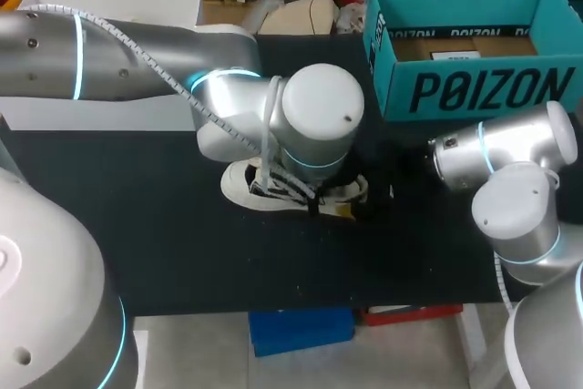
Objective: Take the shoe out of the shoebox, open the shoe tongue, remove and reinsert the insole, then place the shoe into the shoebox
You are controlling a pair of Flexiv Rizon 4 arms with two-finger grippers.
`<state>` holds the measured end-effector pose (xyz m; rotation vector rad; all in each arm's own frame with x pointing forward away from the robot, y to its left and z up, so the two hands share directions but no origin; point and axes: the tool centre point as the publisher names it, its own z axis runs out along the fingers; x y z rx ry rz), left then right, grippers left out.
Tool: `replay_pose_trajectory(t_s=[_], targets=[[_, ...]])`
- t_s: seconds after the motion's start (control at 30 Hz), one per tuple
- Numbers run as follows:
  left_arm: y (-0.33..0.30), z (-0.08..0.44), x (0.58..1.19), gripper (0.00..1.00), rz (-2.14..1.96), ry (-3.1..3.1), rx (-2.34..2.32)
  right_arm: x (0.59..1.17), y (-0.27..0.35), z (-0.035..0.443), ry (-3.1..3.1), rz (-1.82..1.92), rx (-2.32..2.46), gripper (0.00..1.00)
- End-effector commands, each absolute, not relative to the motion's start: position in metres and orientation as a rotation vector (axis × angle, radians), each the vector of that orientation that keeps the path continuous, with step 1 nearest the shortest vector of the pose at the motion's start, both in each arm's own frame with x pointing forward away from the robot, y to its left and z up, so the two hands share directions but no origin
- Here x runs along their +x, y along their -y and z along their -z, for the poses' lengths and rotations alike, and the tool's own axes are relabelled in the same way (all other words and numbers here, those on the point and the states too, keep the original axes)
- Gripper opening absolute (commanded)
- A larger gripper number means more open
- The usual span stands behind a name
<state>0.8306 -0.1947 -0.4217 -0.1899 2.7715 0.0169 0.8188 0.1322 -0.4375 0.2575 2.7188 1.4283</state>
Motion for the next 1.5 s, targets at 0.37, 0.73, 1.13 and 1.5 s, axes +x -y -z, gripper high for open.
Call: replay_pose_trajectory(t_s=[0.37,0.73,1.13,1.5], targets=[[0.187,0.494,0.863,0.25,0.062,-2.561,-0.096,0.818,-0.132,0.441,-2.722,-1.426,0.259,0.0],[0.184,0.493,0.88,0.22,0.084,-2.427,-0.249,0.818,-0.132,0.441,-2.722,-1.426,0.259,0.0],[0.185,0.489,0.888,0.0,0.097,-2.499,-0.338,0.818,-0.132,0.441,-2.722,-1.426,0.259,0.0],[0.186,0.453,0.875,0.0,0.193,-2.638,-0.399,0.818,-0.132,0.441,-2.722,-1.426,0.259,0.0]])
